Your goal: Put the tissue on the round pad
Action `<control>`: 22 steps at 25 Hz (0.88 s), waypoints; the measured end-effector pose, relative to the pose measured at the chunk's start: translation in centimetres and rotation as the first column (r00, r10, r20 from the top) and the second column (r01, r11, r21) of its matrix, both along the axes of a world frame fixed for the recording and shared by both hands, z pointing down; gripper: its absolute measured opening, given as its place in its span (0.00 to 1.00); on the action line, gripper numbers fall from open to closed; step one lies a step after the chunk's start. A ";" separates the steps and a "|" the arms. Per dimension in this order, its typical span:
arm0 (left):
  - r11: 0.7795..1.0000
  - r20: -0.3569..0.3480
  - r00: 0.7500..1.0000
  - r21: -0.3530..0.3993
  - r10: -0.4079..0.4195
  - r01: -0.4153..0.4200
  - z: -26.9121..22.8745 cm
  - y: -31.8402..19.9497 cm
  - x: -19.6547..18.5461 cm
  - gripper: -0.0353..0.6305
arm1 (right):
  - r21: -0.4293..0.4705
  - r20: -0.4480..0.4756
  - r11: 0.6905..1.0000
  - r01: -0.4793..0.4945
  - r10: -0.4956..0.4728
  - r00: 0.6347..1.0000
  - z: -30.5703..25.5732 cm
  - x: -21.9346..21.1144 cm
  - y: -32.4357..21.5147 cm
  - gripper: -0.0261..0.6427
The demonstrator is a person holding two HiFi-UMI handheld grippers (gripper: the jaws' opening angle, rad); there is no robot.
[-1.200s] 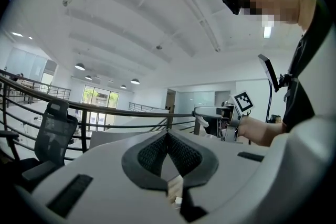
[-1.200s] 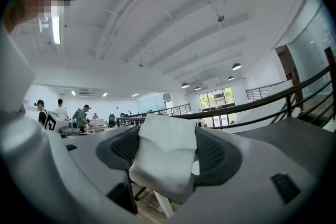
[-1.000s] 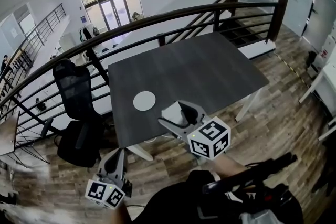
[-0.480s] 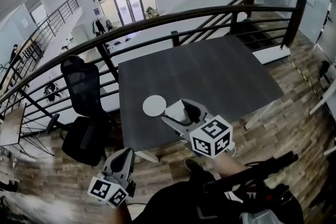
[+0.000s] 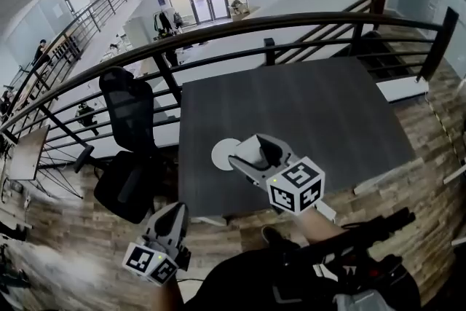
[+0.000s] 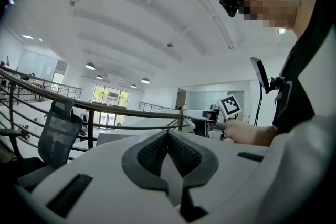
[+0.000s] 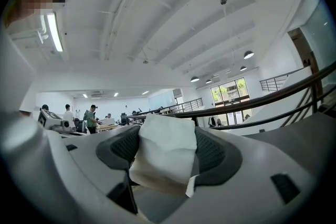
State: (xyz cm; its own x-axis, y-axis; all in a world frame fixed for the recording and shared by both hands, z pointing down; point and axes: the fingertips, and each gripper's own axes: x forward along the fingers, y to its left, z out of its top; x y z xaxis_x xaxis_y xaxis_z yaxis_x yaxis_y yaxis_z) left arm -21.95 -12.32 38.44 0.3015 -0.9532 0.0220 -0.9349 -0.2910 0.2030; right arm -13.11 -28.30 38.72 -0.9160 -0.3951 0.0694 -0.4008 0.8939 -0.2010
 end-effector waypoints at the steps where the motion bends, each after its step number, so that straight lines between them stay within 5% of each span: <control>1: 1.000 0.009 1.000 -0.016 -0.019 0.019 0.4 -0.2 -0.4 0.06 | -0.006 -0.001 1.000 0.006 -0.006 1.000 0.3 -0.3 -0.6 0.53; 22: 0.953 0.064 0.956 -0.086 -0.287 0.292 0.5 -1.5 -2.6 0.06 | -0.085 -0.097 0.980 0.179 -0.187 0.977 6.2 -6.0 -8.4 0.53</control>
State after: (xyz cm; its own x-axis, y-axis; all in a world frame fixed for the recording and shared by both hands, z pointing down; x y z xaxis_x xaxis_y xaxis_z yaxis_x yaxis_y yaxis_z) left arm -24.51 -13.82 38.98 0.0094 -0.9923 0.1231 -0.9859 0.0113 0.1667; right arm -19.13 -36.66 44.94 -0.9585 -0.2110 0.1917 -0.2538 0.9379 -0.2365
